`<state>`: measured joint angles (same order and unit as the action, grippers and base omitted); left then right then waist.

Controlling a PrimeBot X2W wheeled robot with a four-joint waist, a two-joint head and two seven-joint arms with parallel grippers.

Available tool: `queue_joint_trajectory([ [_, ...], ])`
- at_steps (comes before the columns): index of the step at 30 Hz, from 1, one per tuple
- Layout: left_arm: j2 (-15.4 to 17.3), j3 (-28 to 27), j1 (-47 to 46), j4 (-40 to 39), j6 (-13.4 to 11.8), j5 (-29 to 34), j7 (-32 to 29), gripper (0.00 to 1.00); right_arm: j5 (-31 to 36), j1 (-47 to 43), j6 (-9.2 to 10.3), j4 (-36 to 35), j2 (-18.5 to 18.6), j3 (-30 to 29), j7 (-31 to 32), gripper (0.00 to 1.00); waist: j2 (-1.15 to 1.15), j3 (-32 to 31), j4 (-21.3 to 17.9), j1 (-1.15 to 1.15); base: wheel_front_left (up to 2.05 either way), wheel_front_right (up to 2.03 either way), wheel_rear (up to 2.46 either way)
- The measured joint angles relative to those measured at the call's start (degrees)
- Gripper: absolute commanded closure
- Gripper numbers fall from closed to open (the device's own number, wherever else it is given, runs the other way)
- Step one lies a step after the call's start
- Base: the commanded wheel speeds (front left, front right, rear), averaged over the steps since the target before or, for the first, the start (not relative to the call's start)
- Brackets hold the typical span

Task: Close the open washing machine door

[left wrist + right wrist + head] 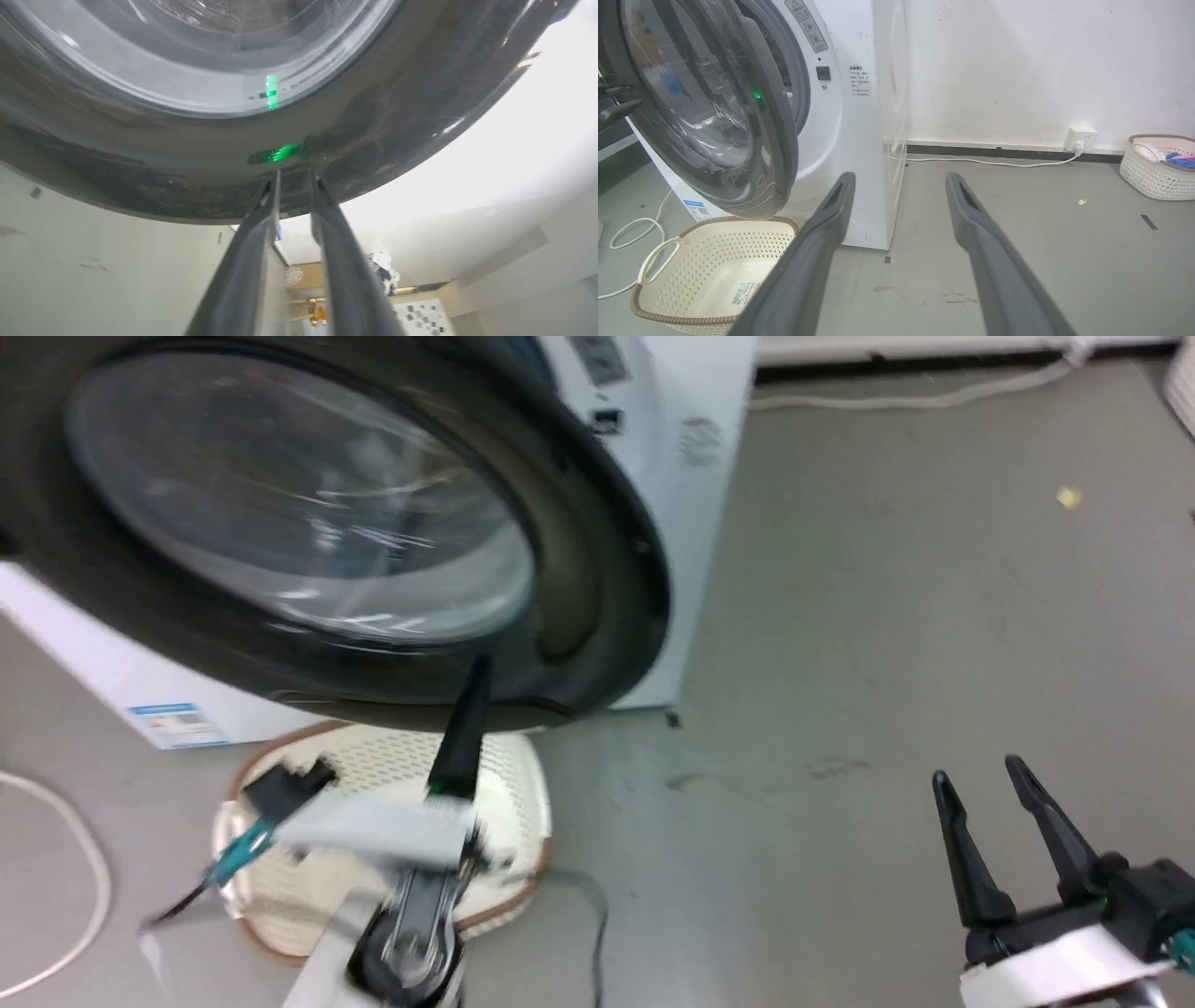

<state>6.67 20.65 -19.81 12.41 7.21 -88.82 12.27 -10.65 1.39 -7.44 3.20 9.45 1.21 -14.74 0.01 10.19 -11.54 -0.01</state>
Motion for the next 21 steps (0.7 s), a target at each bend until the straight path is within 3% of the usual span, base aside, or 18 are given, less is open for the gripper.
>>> queue_joint_trajectory([
  [4,4.9,0.7,6.6,-3.8,0.0,12.2,2.3,0.00,0.1,-2.0,0.00,-0.8,0.6,0.3,0.0,0.00,0.00,-2.2,3.6,0.00,0.00,0.00,0.00],
  [6,6.0,-2.0,10.0,-4.6,0.0,19.5,2.4,0.00,0.1,-3.0,0.00,-1.0,0.8,1.0,0.0,0.00,0.00,-3.4,5.5,0.00,0.00,0.00,0.00],
  [11,5.8,-11.3,17.6,-6.7,-0.2,44.8,2.4,0.00,0.7,-4.6,0.00,-1.7,1.3,2.2,0.0,0.00,0.00,-6.3,10.5,0.00,0.00,0.00,0.00],
  [15,4.1,-14.9,22.4,-9.3,-3.8,65.6,2.4,0.00,0.7,-5.6,0.00,-1.8,1.5,3.2,0.0,0.00,0.00,-8.7,15.0,0.00,0.00,0.00,0.00],
  [21,2.7,-16.9,26.9,-13.2,-5.9,78.1,2.4,0.00,0.8,-5.7,0.00,-1.6,1.4,4.6,0.0,0.00,0.00,-10.7,18.4,0.00,0.00,0.00,0.00],
])
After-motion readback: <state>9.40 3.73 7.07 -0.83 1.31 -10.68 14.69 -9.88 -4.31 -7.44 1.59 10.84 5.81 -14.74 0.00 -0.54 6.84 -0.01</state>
